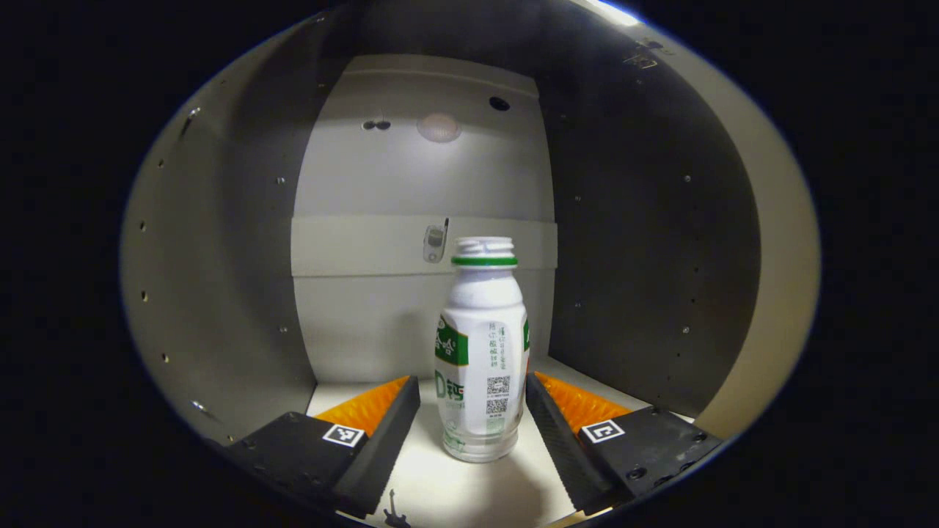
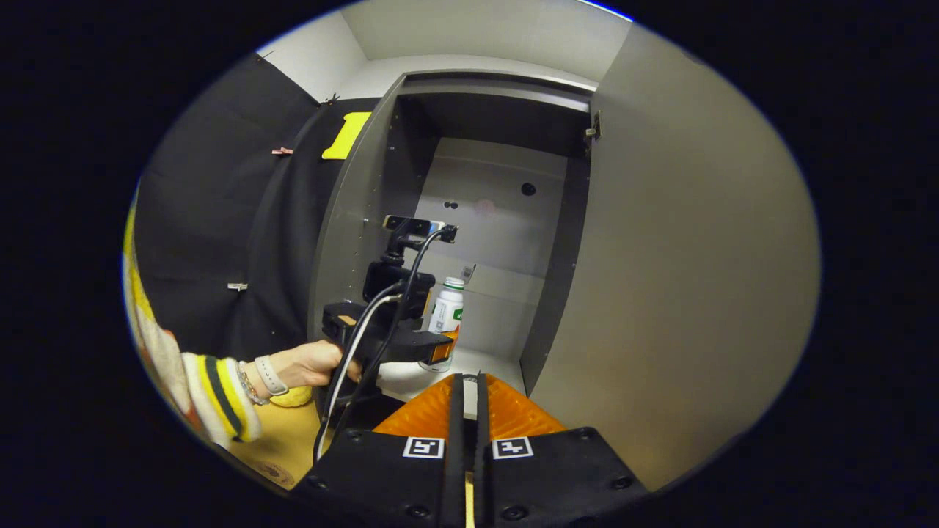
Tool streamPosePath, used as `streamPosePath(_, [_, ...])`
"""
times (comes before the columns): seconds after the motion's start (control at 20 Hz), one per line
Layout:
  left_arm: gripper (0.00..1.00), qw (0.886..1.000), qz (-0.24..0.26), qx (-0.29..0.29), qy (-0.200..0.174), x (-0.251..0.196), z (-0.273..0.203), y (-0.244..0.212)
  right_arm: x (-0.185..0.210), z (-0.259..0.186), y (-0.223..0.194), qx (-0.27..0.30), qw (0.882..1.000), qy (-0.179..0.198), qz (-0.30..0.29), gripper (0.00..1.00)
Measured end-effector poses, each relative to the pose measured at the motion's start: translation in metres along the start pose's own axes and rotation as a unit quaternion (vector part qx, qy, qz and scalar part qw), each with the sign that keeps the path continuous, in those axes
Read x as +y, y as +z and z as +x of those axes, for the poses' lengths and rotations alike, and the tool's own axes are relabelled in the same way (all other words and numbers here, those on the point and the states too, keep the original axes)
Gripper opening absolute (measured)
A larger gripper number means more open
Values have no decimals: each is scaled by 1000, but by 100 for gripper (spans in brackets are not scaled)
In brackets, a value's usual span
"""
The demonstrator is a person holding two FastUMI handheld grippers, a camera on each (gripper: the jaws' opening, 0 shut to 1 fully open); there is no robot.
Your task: Open the cabinet door with the right hand, grasp the bottle in the cabinet with the left hand and place it on the coaster, then close the cabinet door with the right hand.
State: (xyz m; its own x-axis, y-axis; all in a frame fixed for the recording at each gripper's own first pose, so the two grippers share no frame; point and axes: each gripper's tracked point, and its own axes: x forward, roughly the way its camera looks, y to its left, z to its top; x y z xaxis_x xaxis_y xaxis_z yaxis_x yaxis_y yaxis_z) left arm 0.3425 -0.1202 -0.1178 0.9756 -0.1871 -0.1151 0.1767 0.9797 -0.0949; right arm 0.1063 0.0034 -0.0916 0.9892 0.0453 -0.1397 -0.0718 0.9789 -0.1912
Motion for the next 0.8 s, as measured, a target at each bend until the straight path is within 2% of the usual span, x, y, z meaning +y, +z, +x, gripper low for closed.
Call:
streamPosePath(0.2, [92,1000,18,-1,2,0,10,2,3,3,-1,-1,1000,5,-3,9])
streamPosePath(0.25, [95,1000,18,5,1,0,13,-1,4,6,-1,0,1000,5,-1,9])
streamPosePath(0.3, [92,1000,15,7,-1,-1,16,-1,5,6,-3,0,1000,7,3,9])
streamPosePath(0.45, [92,1000,11,6,-10,-2,27,-1,5,9,-4,3,1000,3,0,9])
streamPosePath(0.6, [76,1000,4,4,-22,-10,23,2,4,13,-8,13,1000,6,6,9])
streamPosePath(0.8, [73,998,-10,-14,-57,-22,-6,21,1,13,-7,11,1000,0,18,9])
